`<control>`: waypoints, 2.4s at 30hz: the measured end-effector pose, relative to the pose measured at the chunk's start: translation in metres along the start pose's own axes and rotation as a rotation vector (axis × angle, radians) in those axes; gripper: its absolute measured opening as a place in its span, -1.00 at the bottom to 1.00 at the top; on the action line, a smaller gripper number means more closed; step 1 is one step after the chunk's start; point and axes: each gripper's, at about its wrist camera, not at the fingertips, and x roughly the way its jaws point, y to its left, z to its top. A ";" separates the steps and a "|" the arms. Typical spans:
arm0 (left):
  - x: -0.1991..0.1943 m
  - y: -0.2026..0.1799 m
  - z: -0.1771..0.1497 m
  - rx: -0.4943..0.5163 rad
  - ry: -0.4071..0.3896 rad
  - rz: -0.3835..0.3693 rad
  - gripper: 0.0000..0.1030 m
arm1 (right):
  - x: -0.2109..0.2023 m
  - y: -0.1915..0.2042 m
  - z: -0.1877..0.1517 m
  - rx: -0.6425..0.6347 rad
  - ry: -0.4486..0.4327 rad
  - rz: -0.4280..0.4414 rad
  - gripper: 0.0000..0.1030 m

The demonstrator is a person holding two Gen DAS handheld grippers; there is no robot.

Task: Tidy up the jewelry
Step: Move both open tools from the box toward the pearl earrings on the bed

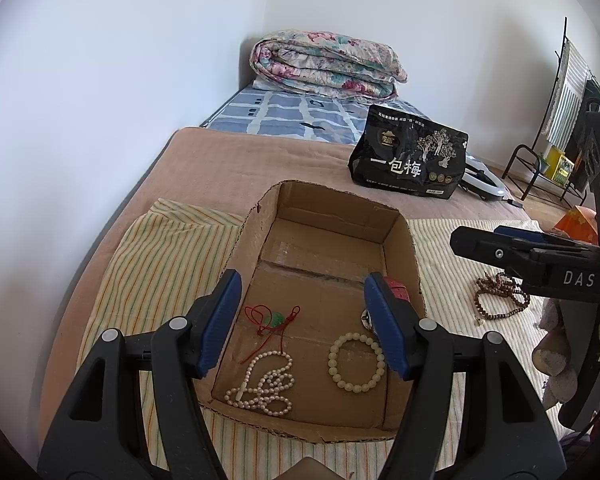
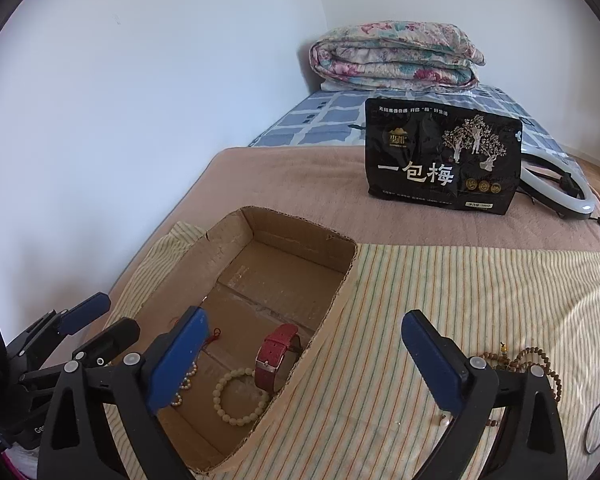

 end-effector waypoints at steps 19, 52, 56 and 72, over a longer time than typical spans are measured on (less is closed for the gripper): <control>-0.027 -0.030 0.003 0.029 -0.024 -0.011 0.29 | -0.042 -0.017 -0.004 -0.002 -0.045 -0.009 0.99; -0.059 -0.135 0.004 0.127 -0.051 -0.114 0.30 | -0.154 -0.115 -0.046 0.023 -0.141 -0.105 0.99; -0.052 -0.151 0.000 0.140 -0.037 -0.136 0.30 | -0.168 -0.138 -0.057 0.044 -0.142 -0.139 0.99; -0.016 -0.207 -0.020 0.189 0.040 -0.191 0.30 | -0.207 -0.245 -0.100 0.186 -0.144 -0.261 0.99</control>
